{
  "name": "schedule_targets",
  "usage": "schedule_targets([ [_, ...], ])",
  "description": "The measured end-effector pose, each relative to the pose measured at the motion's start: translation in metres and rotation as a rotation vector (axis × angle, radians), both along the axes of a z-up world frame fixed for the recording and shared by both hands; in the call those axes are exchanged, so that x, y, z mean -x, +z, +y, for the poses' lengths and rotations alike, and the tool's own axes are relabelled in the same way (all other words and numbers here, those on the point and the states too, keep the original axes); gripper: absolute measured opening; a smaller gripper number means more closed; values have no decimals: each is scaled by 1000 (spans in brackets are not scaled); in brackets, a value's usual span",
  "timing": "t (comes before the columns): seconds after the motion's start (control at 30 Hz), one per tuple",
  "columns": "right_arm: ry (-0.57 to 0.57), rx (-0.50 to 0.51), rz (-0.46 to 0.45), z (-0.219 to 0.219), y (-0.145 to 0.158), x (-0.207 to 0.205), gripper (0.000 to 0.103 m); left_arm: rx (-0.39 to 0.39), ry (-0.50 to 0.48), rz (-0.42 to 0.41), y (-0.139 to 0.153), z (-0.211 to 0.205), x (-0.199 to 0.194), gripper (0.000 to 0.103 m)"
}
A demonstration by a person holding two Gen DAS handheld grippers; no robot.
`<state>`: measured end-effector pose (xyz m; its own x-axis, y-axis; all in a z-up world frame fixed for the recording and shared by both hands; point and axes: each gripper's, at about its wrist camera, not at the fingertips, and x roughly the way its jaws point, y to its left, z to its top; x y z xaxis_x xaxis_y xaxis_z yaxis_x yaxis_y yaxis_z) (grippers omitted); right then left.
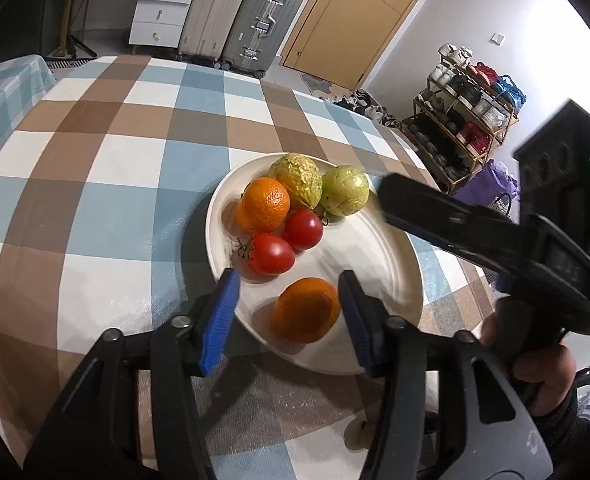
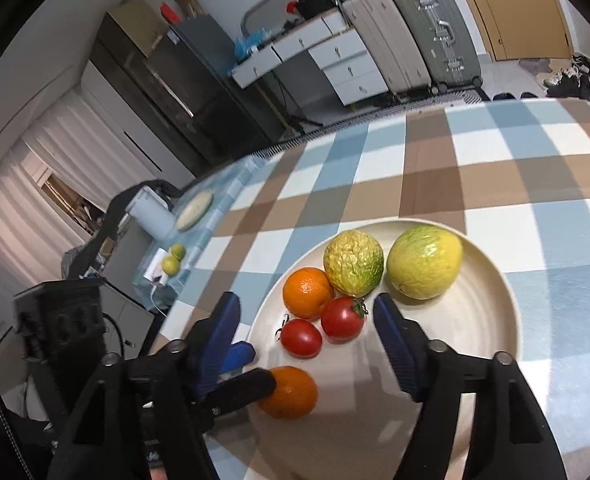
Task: Organize fruits
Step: 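Carry the orange and tomato onto the cream plate and open both grippers, then withdraw both tools from the plate toward the plums and brown fruits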
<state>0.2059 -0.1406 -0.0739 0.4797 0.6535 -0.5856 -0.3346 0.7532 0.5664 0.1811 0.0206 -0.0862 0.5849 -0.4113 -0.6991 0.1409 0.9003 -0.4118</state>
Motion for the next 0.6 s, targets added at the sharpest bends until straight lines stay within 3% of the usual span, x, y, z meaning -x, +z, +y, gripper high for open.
schedule_targets([
  [0.43, -72, -16, -82, -46, 29, 60, 95, -53, -3, -73, 36, -12, 45, 60],
  [0.6, -90, -3, -119, -56, 37, 86, 99, -72, -10, -106, 49, -24, 71, 71],
])
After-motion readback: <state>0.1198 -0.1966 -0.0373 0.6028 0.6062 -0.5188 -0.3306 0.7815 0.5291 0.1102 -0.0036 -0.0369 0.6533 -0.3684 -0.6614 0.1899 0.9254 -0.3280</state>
